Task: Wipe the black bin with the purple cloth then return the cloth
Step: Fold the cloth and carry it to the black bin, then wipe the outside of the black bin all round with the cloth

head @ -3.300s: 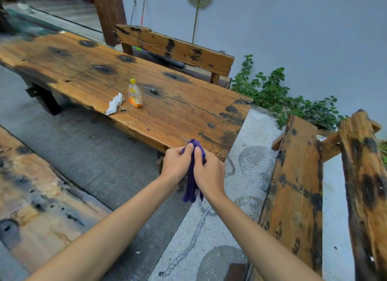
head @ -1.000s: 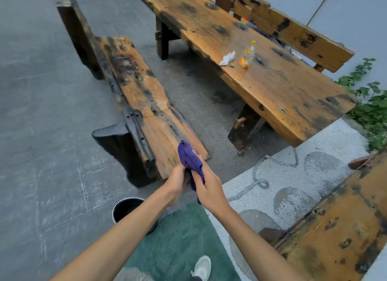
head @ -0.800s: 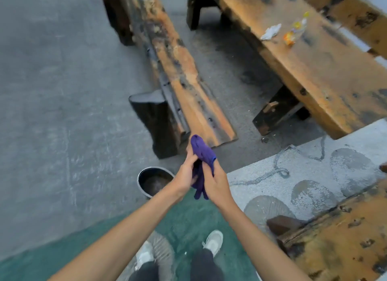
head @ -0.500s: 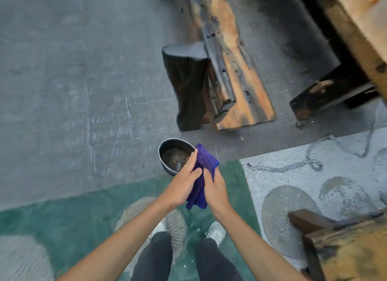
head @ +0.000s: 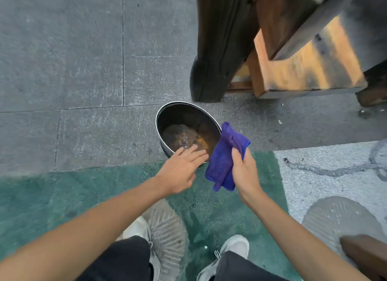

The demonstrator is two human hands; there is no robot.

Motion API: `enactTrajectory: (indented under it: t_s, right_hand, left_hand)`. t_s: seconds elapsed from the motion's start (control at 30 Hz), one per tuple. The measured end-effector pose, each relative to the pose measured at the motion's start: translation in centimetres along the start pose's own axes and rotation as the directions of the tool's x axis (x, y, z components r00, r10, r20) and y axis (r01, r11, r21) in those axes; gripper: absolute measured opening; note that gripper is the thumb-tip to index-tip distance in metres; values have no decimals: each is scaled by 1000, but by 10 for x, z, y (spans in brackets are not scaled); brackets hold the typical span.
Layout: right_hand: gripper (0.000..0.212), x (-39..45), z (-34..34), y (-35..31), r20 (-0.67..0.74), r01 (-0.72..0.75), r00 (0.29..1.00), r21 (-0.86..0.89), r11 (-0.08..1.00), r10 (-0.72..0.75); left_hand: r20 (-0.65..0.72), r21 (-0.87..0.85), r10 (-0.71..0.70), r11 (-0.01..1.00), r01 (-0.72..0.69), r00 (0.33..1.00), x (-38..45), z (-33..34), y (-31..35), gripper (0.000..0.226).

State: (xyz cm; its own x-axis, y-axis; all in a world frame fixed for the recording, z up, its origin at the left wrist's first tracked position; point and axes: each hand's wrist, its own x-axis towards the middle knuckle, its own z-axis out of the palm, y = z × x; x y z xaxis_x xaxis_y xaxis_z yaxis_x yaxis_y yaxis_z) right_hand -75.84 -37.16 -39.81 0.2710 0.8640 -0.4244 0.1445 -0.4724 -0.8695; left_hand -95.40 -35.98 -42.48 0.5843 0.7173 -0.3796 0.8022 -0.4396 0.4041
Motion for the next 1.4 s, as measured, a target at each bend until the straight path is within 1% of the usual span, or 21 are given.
enactTrajectory:
  t_s: [0.03,0.1,0.17,0.23,0.3,0.37,0.4,0.5,0.6,0.63,0.7,0.8,0.87,0.97,1.03,1.1,1.17,1.27,1.33,1.4]
  right_hand:
    - [27,14,2,11,-12,19,1000,9,1000,-19]
    - [24,44,5,25,-25,73,997,21,997,-72]
    - [22,72,5,34,-29,120,993,42,992,-119]
    - [22,98,5,40,-19,176,984,76,981,-175]
    - [21,119,4,38,-33,223,975,108,969,-221]
    - [21,134,1,34,-64,305,952,115,945,-299]
    - [22,139,0,32,-80,349,936,113,930,-342]
    - [22,148,-2,27,-111,456,889,131,880,-444]
    - [24,144,-2,13,-91,559,829,97,824,-552]
    - [26,140,-2,7,-75,594,805,80,801,-589]
    - [30,131,-3,-7,-56,657,754,51,752,-654]
    - [30,120,-3,-24,-71,721,693,64,690,-717]
    - [29,117,-6,-34,-115,748,663,95,657,-739]
    - [30,119,-11,-41,-188,775,630,100,624,-753]
    - [33,122,-12,-40,-212,782,620,91,616,-755]
    - [32,127,-11,-32,-193,785,615,57,617,-764]
    - [32,131,-8,-21,-143,784,614,-5,621,-777]
    - [35,136,-1,1,-76,782,617,-55,621,-784]
    - [37,138,6,12,-37,771,632,-73,633,-774]
    - [38,140,13,20,8,740,668,-110,663,-744]
  left_hand:
    - [6,89,48,995,-48,999,12,13,-9,66]
    - [-39,216,146,967,-134,989,34,31,-24,60]
    - [-67,281,184,947,-158,981,50,40,-35,55]
    - [-107,307,221,935,-180,969,60,45,-42,44]
    - [-174,368,340,893,-259,924,62,45,-44,30]
    - [-253,444,443,843,-304,860,59,48,-45,24]
    - [-280,451,448,842,-296,849,57,50,-45,24]
    - [-312,435,403,865,-248,860,52,55,-40,20]
    - [-384,426,377,882,-201,843,57,47,-33,19]
    - [-409,394,339,903,-170,847,60,40,-31,20]
    - [-446,291,212,953,-83,870,66,20,-28,25]
    - [-522,126,76,992,-11,849,74,-10,-22,28]
    - [-531,-35,-21,999,3,847,76,-28,-20,33]
    - [-513,-308,-138,951,-32,847,77,-43,-22,36]
    - [-486,-462,-223,886,-32,845,79,-46,-25,33]
    - [-455,-588,-301,808,-29,838,83,-42,-28,28]
    - [-433,-633,-327,774,-25,840,90,-34,-31,24]
    - [-402,-645,-334,764,-5,852,100,-20,-37,24]
    - [-404,-700,-395,714,-1,825,106,-19,-42,24]
    - [-434,-714,-426,700,-14,794,111,-22,-51,23]
